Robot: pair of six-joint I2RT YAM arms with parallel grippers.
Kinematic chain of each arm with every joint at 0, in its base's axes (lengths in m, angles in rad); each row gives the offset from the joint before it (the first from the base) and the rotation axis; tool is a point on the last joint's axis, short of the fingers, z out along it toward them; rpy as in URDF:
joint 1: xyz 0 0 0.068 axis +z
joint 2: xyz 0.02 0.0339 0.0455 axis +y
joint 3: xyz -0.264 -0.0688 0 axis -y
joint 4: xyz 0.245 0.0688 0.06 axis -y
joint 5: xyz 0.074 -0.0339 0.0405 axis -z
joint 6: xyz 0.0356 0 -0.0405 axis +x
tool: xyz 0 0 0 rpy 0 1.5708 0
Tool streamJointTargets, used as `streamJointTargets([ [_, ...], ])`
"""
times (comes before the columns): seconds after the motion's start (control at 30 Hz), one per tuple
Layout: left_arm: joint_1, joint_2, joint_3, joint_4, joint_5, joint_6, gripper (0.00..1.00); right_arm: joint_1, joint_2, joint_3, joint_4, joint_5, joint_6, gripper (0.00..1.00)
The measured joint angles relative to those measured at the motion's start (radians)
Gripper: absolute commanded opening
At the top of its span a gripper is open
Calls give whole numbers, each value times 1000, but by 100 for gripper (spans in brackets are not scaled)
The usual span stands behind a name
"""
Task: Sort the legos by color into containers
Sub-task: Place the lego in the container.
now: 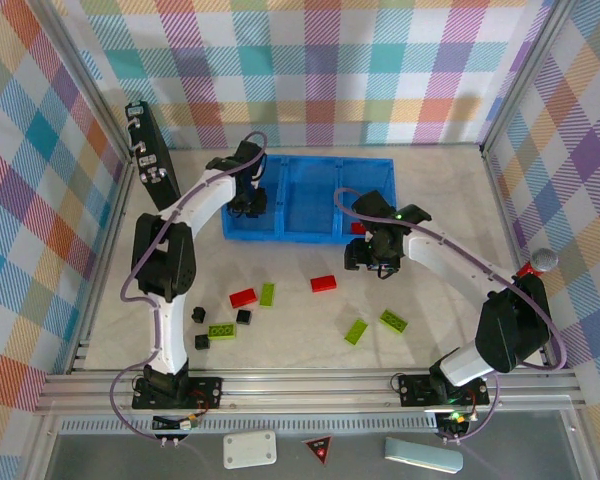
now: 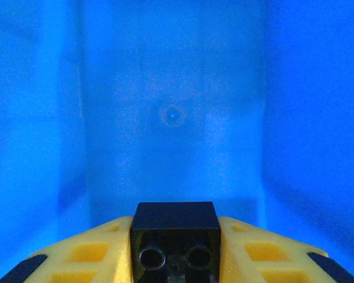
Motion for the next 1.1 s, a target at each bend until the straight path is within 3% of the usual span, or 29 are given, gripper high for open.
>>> streamJointTargets([
  [0.53,19,185,89,100,10,29,35,6,0,0,-24,5,8,68],
  [1.1,19,215,110,145,-4,43,43,16,-2,0,-52,23,15,68],
])
